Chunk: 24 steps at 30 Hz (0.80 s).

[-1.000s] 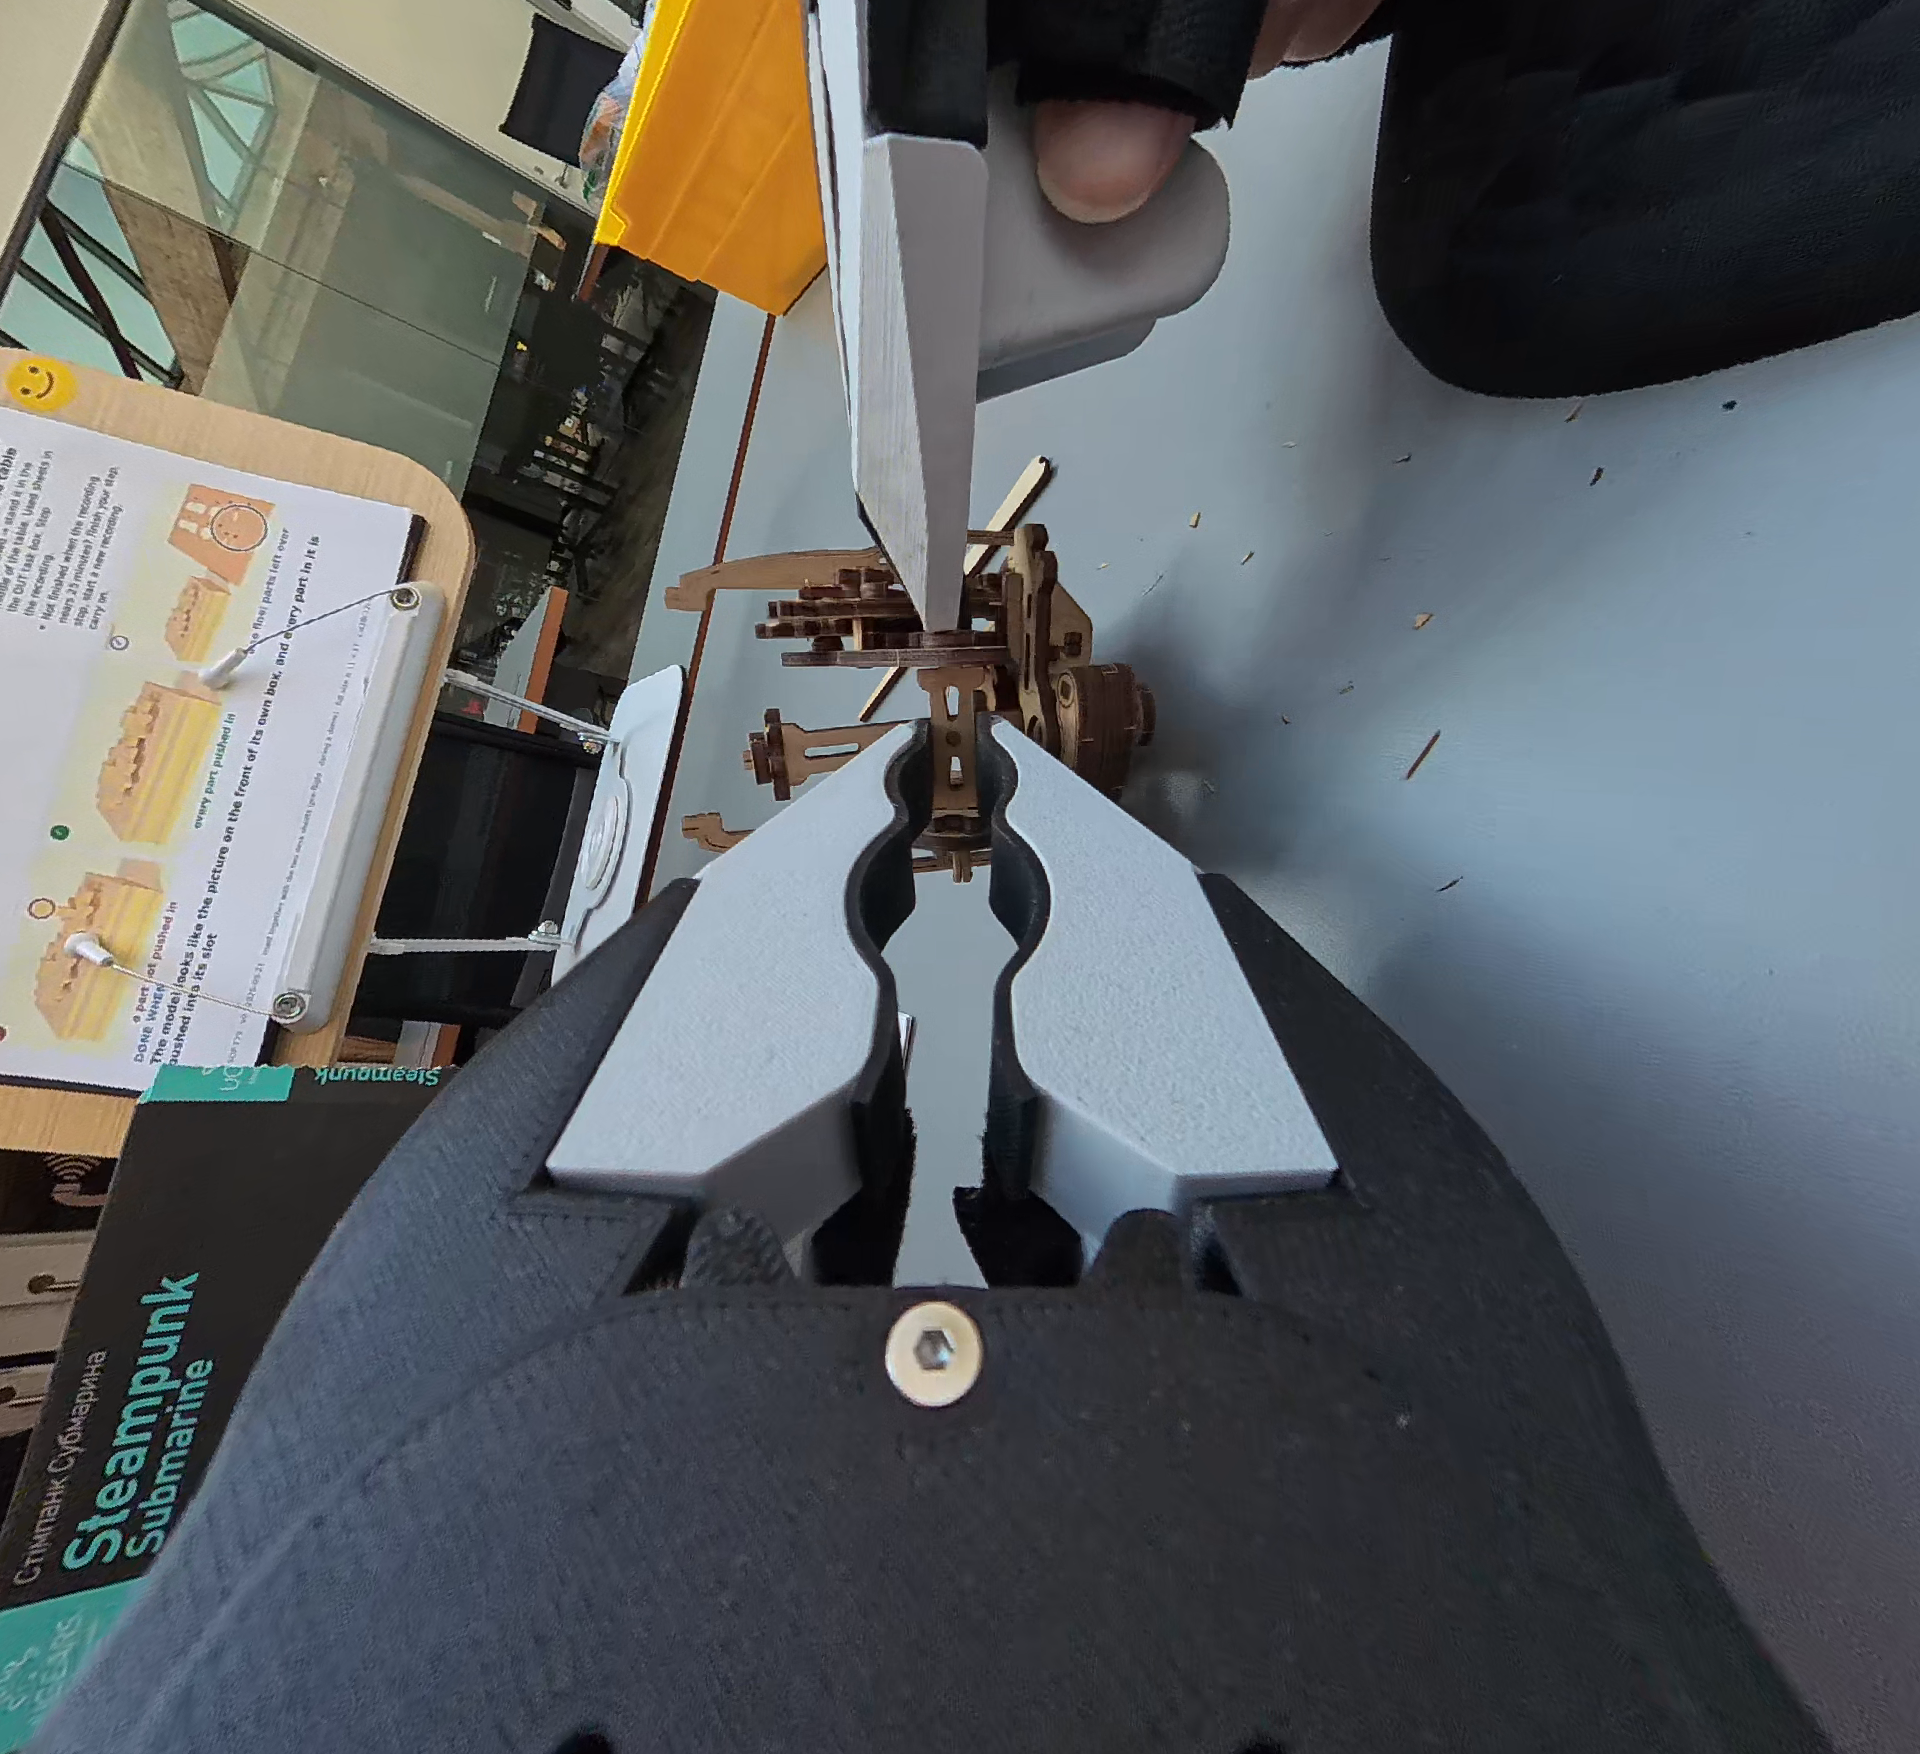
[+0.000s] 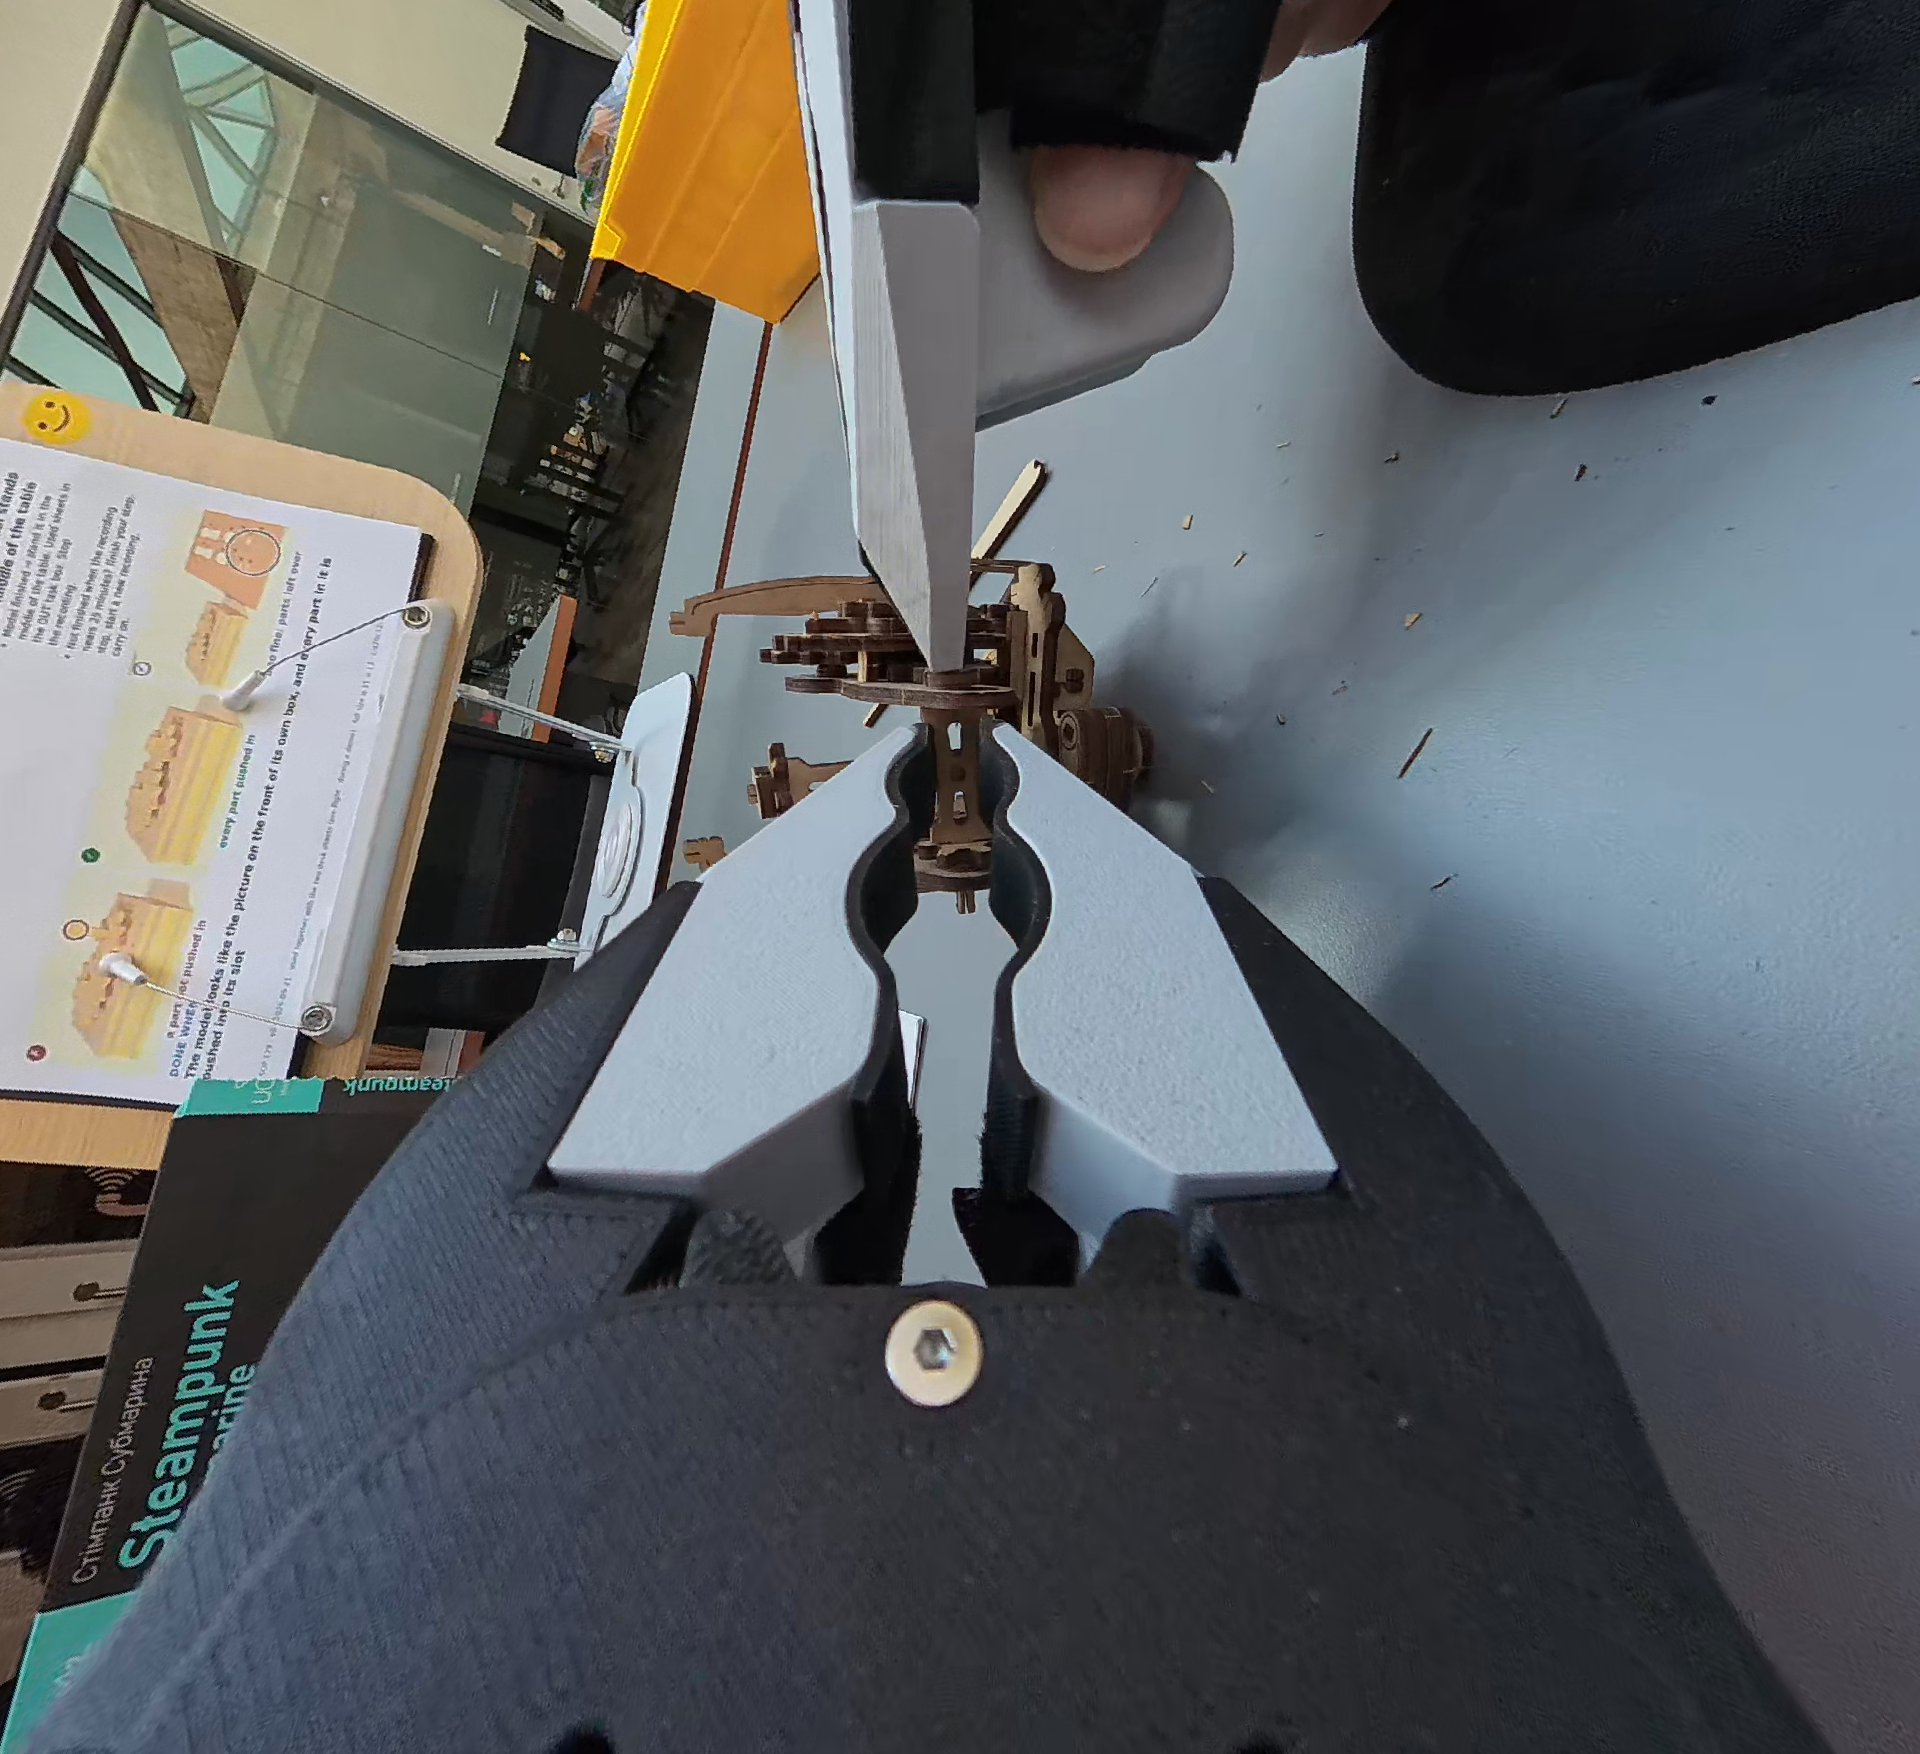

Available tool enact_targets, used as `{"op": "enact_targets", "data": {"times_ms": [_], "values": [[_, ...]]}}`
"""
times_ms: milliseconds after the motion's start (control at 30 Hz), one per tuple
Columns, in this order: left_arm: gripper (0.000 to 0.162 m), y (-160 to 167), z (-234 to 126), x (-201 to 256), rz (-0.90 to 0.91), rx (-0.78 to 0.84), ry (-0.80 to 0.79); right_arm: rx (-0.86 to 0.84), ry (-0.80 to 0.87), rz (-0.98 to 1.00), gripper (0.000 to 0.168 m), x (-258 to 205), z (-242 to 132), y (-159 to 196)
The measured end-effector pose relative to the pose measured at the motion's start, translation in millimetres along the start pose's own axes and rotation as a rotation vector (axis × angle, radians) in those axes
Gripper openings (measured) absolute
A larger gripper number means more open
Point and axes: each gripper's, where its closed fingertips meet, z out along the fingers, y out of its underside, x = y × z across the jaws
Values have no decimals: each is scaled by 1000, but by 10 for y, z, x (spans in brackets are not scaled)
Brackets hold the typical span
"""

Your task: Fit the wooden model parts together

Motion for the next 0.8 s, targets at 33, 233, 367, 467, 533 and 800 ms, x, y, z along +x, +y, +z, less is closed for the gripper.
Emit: {"op": "enact_targets", "data": {"times_ms": [33, 233, 367, 467, 533, 800], "values": [[4, 1, 1, -2, -3, -2, 0, 3, 7, -2, 0, 0, 1, -4], [3, 15, 7, -16, -14, -9, 0, 16, 47, -7, 0, 11, 11, -17], [3, 28, 14, -17, -13, -17, -1, 15, 77, -17, 0, 23, 22, -15], [3, 32, 16, -21, -16, -19, 1, 19, 88, -22, 0, 26, 25, -18], [3, 38, 20, -16, -19, -24, 5, 14, 101, -25, 0, 33, 30, -12], [5, 60, 34, 0, -27, 8, 13, -10, 76, -22, 0, 53, 34, 3]]}}
